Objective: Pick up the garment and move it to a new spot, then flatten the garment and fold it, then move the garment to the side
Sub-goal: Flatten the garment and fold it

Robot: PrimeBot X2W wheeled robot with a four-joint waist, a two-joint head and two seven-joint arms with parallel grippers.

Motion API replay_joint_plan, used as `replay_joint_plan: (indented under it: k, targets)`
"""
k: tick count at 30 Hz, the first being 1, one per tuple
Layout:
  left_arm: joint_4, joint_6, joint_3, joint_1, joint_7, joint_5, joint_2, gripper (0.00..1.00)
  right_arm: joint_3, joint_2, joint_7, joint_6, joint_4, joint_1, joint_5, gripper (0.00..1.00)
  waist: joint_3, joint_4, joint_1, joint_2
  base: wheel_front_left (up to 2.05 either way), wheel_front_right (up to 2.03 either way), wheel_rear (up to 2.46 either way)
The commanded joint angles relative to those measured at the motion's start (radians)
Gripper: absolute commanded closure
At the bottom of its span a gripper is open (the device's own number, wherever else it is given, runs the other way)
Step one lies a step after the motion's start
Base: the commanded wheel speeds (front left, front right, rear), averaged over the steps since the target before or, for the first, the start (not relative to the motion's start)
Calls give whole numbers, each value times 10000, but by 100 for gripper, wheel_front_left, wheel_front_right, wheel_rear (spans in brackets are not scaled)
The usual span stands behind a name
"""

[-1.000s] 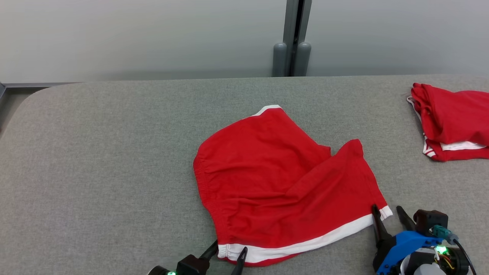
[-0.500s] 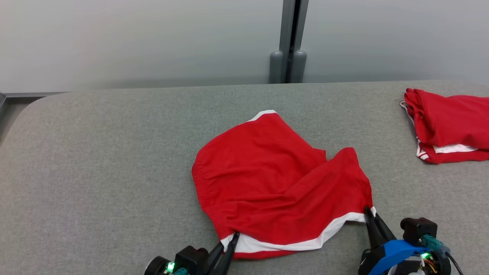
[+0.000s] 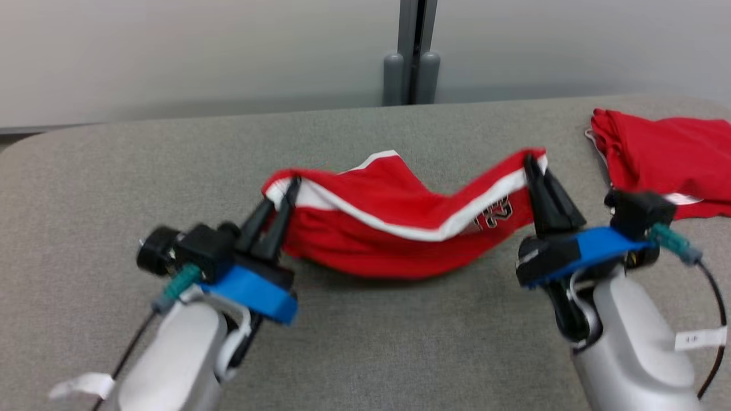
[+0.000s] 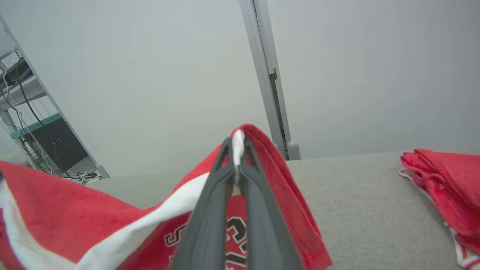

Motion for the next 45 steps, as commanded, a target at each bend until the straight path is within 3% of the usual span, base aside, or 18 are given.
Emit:
replay_joint_plan:
  k: [1,8,17,24,29,34,38,45]
  targets:
    - [-68,-40,186,-794,128,-73,175,100,-18,-24,126,2,-37,-786,260,100,237,-16,0,-1,0,0,0]
    - [-27,-160,746,-4490,811,-677,612,100,-169,51,576,2,885,-4741,642,100,1631,-273,0,-1,0,0,0]
    - [1553,-170,206,-9542,951,-1505,925,100,-929,-27,453,2,3226,-9740,1208,100,3111,-484,0,-1,0,0,0]
    - [2852,-172,-404,-11578,346,-2147,962,100,-755,-24,-66,2,4561,-11676,1388,100,3513,-643,0,-1,0,0,0]
    - [3247,-173,-1051,-11030,1,-2592,934,100,14,-12,-357,2,4837,-11001,1677,100,3544,-599,0,-1,0,0,0]
    - [2785,-172,-1268,-9243,-135,-3129,968,100,913,-133,-592,2,4390,-9358,2243,100,3455,-509,0,-1,0,0,0]
    - [1745,-104,-679,-7032,-132,-3041,984,100,1508,-334,-641,2,3699,-7420,2697,100,3228,-436,0,-1,0,0,0]
    - [601,-76,102,-3330,-134,-2394,694,100,1446,-630,-650,2,2073,-3917,3092,100,2398,-322,0,-1,0,0,0]
